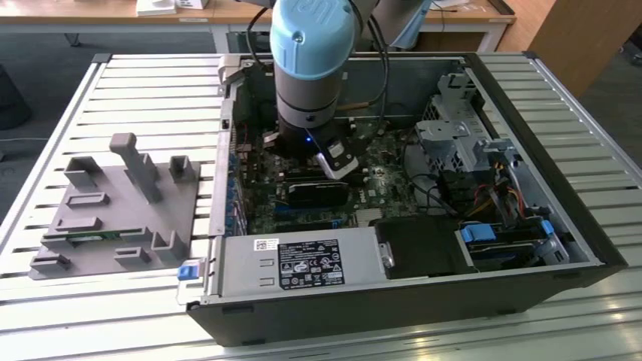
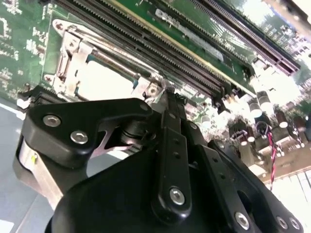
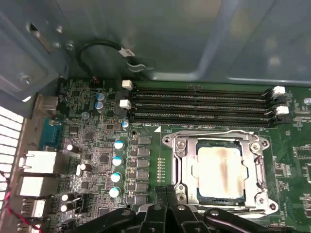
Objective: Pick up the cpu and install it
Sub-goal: 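Install the second cpu locking lever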
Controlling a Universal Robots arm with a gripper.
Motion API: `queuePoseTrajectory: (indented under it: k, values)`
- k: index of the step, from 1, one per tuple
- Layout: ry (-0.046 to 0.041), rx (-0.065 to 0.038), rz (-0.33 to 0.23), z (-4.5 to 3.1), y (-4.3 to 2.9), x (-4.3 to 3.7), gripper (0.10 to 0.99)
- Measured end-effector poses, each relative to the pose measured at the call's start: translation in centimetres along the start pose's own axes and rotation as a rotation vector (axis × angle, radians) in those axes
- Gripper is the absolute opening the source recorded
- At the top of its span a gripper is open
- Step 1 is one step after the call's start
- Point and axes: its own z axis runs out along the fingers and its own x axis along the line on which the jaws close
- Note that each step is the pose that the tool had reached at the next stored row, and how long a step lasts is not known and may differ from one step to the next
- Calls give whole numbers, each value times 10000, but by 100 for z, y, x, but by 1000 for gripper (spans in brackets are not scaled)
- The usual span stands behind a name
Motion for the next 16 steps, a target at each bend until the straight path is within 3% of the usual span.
queuePoseTrajectory:
  k: [13, 16]
  values:
    - [-1, -17, 0, -274, 91, -3, 106]
    - [-1, -18, -1, -291, 97, -3, 106]
